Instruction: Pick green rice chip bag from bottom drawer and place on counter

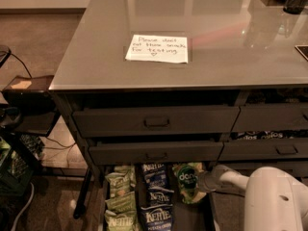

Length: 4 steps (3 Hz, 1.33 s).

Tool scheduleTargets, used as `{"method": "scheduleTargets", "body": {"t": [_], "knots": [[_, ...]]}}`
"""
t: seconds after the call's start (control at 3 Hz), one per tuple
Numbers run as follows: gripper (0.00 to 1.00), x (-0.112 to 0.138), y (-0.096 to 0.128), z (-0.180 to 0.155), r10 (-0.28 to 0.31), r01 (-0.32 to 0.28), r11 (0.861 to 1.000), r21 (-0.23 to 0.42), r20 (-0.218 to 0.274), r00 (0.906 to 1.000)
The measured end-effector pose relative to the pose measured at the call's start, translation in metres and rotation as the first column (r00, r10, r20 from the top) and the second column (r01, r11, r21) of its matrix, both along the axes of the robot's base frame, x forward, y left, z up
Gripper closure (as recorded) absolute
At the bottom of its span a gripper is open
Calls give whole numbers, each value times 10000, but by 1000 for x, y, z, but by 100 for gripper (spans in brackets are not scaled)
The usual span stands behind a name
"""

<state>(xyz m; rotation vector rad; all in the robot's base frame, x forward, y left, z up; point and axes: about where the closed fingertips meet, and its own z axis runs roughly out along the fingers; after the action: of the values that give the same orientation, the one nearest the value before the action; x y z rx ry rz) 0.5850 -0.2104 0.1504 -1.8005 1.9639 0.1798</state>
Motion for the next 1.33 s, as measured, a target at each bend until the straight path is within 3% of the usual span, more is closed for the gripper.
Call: {"method": "scheduleTargets", "body": {"t": [0.67, 1.0, 1.33], "knots": [[89, 0, 0, 10, 1, -1, 10000, 7, -2, 10000], [100, -16, 5, 22, 79, -77, 9981, 610, -35, 10000], [100, -28, 7, 32, 72, -62, 9942, 1076, -86, 9999]]}}
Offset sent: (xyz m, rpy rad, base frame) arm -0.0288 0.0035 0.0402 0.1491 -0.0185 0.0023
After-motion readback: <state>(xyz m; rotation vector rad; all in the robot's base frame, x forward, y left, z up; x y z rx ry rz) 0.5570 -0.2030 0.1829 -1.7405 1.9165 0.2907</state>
